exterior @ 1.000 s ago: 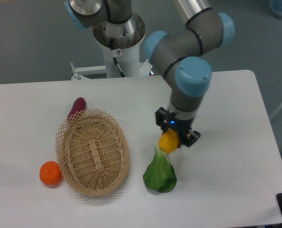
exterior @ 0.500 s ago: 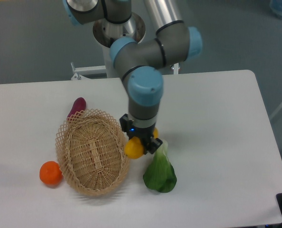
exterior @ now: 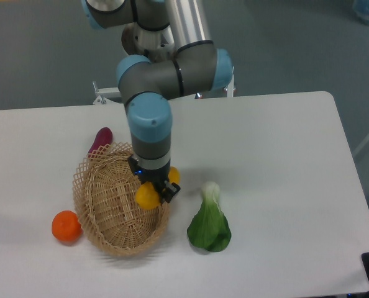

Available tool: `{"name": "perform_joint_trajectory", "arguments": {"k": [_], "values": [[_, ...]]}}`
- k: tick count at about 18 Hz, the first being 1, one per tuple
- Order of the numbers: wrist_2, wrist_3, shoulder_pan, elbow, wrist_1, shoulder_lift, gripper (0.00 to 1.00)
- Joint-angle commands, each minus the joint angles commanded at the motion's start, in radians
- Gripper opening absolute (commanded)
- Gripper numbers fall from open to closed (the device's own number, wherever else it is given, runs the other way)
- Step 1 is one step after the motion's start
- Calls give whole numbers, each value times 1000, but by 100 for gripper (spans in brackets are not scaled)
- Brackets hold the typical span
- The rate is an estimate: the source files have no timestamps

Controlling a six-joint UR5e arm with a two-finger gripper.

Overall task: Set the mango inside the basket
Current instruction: 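Lower the mango into the basket and open the gripper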

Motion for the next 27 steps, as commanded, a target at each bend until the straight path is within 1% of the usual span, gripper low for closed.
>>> {"name": "perform_joint_trajectory", "arguments": {"k": [3,5,7,9,10,12,13,15,17,19,20,23,25,27], "values": [[8,-28,-21,9,3,-18,43],[29,-35,-34,9,3,-23,46],[28,-67,-41,9,3,-31,47],[25,-78,-45,9,0,-31,52],[22,-91,-45,9,-1,-35,59],[21,-112,-48,12,2,-40,84],[20,-111,-48,15,-1,-40,100],[20,-115,-46,14,-2,-41,100],[21,-105,-45,34,-5,-41,100],[22,-95,-25,49,-6,-38,100],[20,-85,9,54,-6,-32,100],[20,-75,79,115,-17,-34,100],[17,-63,156,147,-20,-34,100],[2,35,224,175,-26,-38,100]]}}
